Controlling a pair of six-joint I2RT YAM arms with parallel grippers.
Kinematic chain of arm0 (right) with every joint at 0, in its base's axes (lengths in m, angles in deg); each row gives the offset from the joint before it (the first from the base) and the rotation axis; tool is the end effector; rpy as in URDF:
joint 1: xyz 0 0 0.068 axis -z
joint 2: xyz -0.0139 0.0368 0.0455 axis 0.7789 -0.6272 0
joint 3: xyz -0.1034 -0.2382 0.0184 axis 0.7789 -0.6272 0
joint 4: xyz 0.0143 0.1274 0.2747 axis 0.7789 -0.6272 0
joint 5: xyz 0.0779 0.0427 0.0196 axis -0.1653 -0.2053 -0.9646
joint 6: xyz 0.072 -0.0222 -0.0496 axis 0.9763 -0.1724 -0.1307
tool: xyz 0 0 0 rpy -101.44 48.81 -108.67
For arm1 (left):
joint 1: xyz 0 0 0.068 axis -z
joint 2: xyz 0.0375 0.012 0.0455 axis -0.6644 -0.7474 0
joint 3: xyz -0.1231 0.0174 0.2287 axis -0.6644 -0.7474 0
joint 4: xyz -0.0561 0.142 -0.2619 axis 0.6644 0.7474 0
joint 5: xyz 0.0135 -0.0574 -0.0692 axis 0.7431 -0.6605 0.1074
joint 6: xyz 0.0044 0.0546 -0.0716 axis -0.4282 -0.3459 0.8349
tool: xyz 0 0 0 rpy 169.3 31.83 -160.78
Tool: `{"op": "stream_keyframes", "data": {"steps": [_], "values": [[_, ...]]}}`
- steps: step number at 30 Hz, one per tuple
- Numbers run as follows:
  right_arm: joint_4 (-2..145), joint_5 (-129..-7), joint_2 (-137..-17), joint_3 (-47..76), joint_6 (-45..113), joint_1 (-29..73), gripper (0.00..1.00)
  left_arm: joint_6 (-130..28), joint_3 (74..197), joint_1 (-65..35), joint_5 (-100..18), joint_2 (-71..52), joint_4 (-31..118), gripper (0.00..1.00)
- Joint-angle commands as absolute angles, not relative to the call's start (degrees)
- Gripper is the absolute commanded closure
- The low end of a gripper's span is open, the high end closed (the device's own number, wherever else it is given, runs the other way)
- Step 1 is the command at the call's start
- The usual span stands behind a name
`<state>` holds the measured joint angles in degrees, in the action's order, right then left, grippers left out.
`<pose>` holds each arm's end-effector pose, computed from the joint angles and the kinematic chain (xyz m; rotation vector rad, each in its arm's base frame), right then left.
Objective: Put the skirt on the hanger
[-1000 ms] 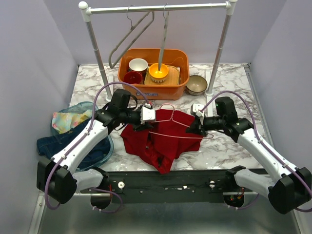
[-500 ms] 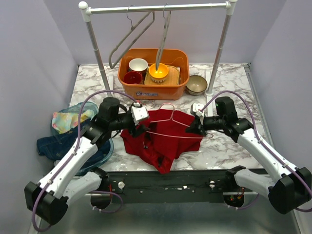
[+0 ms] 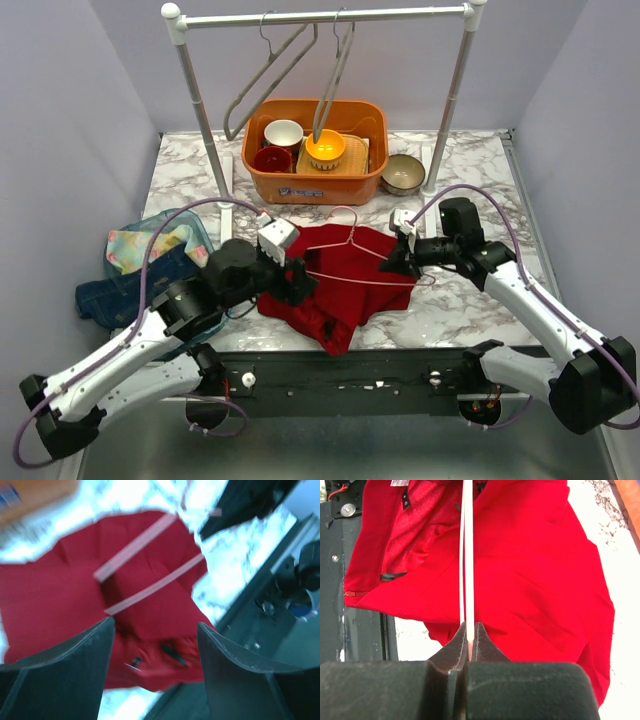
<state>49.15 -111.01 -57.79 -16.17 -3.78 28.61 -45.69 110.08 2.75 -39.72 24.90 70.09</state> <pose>0.2455 0.1694 0.2266 -1.3369 1.6371 0.9044 0.1770 -0.1866 0.3161 0.5621 1.9062 -0.8196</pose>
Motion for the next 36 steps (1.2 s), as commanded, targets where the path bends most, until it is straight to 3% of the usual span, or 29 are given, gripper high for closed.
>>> {"op": "stream_keyframes", "data": {"steps": [1, 9, 19, 21, 22, 26, 29, 30, 36], "values": [[52.0, -112.6, -58.5, -16.7, -2.1, 28.2, 0.99, -29.9, 111.0, 16.5, -7.2, 19.8, 81.0, 0.18], [52.1, -112.2, -58.2, -17.0, -1.7, 28.2, 0.99, -17.6, 122.8, 26.7, 19.4, -0.3, 99.5, 0.17], [52.4, -112.4, -57.8, -17.5, -1.3, 28.2, 0.99, -16.6, 128.0, 28.6, 25.5, -9.2, 101.9, 0.21], [53.1, -112.1, -57.8, -17.6, -0.3, 28.2, 0.99, -16.8, 127.7, 28.7, 25.4, -8.7, 101.7, 0.33], [53.3, -112.0, -57.9, -17.7, 0.1, 28.2, 0.99, -16.9, 127.1, 28.7, 24.9, -8.5, 101.4, 0.46], [54.4, -111.4, -58.1, -17.9, 1.5, 28.2, 0.99, -20.4, 124.4, 28.6, 20.7, -6.6, 97.0, 0.53], [54.8, -111.5, -58.4, -18.1, 2.0, 28.2, 0.99, -23.0, 123.3, 28.5, 17.8, -5.2, 94.0, 0.76], [54.8, -111.5, -58.5, -18.2, 2.3, 28.2, 0.99, -24.0, 123.1, 28.5, 17.1, -4.8, 93.4, 0.99], [54.9, -111.4, -57.8, -18.1, 2.9, 28.2, 0.99, -29.6, 123.1, 27.8, 6.1, 1.3, 80.6, 1.0]]}}
